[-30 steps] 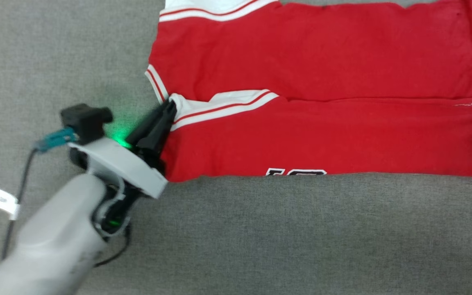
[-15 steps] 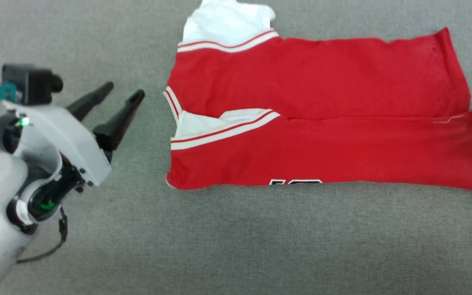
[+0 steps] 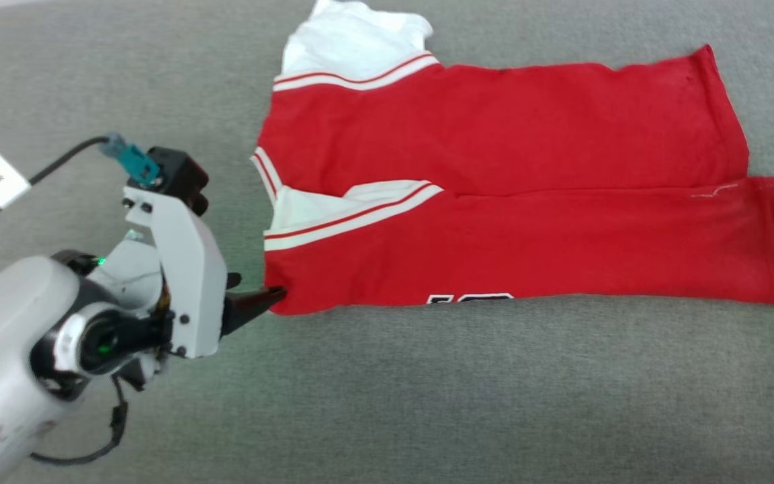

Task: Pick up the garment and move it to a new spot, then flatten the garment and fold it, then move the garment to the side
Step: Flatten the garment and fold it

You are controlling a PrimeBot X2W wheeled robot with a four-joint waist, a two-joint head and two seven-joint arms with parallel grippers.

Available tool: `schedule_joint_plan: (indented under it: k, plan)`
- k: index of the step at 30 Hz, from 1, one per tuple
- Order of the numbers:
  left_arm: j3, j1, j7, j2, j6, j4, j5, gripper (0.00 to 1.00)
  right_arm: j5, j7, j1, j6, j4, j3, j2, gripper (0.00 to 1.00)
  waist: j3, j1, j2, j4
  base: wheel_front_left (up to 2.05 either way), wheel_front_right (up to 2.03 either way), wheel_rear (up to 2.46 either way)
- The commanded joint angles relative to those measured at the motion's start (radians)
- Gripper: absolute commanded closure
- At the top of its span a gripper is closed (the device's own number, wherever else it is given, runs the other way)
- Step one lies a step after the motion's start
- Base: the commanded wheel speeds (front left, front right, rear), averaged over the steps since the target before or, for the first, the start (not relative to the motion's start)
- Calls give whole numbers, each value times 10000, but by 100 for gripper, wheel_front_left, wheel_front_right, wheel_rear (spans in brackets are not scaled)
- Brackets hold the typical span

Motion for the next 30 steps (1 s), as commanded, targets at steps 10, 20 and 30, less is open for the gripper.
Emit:
schedule_joint_plan:
  k: [10, 20, 30]
  plan:
    - [28, 105, -166, -741, -85, 1384, -348, 0, 112, -13, -194, -7, -55, -39, 117, 0, 624, 0, 0, -679, 0, 0, 0]
    - [-203, 620, -297, -1345, -666, 2369, -629, 100, 136, 273, -330, -7, -219, -48, -163, 0, 669, 0, 0, -833, 0, 0, 0]
    - [-120, 544, -540, -1671, -1167, 2671, -712, 100, 878, 3441, 721, -7, -1098, 1195, -1930, 0, 537, 0, 0, -575, 0, 0, 0]
